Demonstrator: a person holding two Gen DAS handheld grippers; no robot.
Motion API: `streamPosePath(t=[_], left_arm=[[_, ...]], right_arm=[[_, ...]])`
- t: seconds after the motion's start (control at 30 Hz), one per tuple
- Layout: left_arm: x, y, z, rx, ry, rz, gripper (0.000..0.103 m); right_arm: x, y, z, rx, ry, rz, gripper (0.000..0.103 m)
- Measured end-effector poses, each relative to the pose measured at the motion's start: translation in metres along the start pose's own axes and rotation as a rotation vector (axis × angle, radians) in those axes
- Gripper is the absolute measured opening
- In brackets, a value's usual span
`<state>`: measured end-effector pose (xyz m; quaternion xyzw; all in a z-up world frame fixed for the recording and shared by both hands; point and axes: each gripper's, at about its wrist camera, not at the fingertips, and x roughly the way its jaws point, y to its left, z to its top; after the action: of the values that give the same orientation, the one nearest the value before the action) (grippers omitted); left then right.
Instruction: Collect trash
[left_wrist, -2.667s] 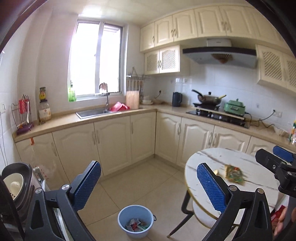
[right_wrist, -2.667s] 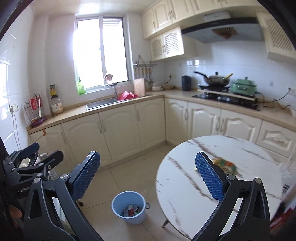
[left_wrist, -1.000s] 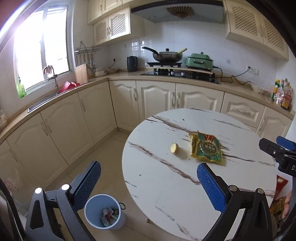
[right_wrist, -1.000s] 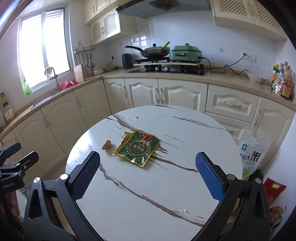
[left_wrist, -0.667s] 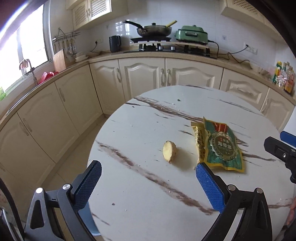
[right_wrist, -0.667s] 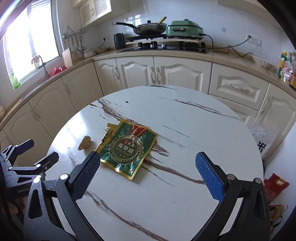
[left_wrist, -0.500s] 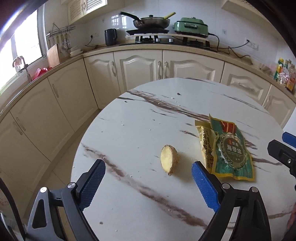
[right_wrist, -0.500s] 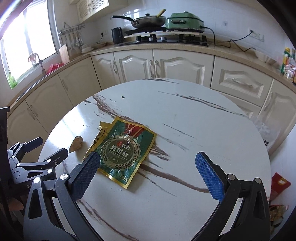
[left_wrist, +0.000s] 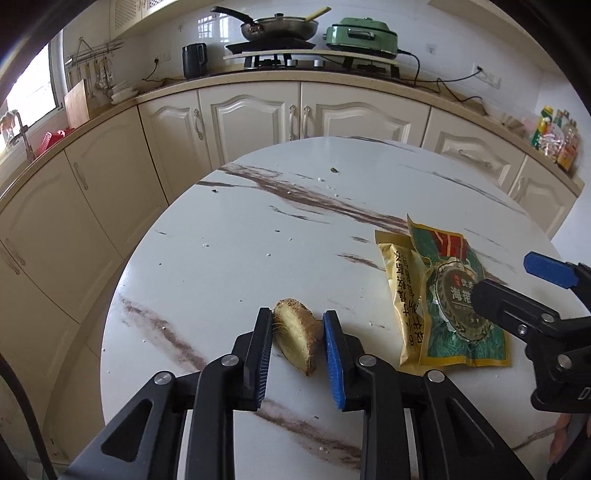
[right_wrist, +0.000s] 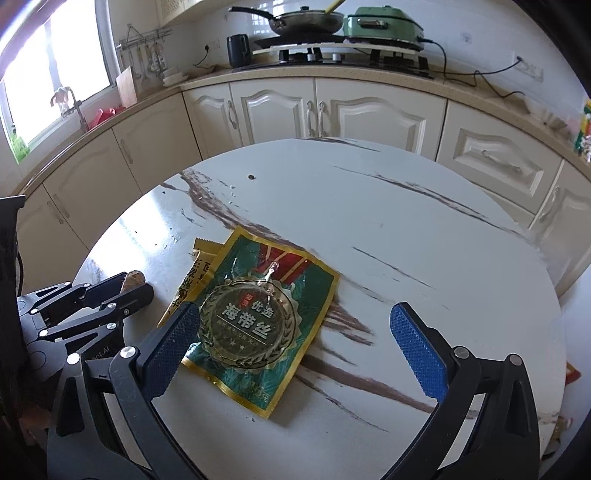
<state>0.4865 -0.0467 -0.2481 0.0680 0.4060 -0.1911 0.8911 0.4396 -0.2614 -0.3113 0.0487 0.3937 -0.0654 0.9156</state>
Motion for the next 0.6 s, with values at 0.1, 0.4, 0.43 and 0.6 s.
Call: streamPosePath(t=[0.1,0.4,0.43,0.6], left_arm=[[-0.011,0.002,-0.014,-0.021,-0.010,-0.002,0.023],[-0.060,0.003,-0.039,-0.034,-0.050,-0.017,0.023],[-0.064,0.002,-0.041,-0.037,-0.056,-0.022,0.023],[-0.089,0.001,-0.054,-0.045,-0.076,-0.037,0.023]], right_arm=[[0.009,0.014,0.008,-0.014,0.015,-0.009,0.103],[0.037,0.022,0.008,-0.026,0.105,-0.089,0.103],[0.035,0.018,0.005,-0.023,0.104,-0.089,0.103],[0.023,-0.019,-0.011,0.019,0.124,-0.107,0.103]])
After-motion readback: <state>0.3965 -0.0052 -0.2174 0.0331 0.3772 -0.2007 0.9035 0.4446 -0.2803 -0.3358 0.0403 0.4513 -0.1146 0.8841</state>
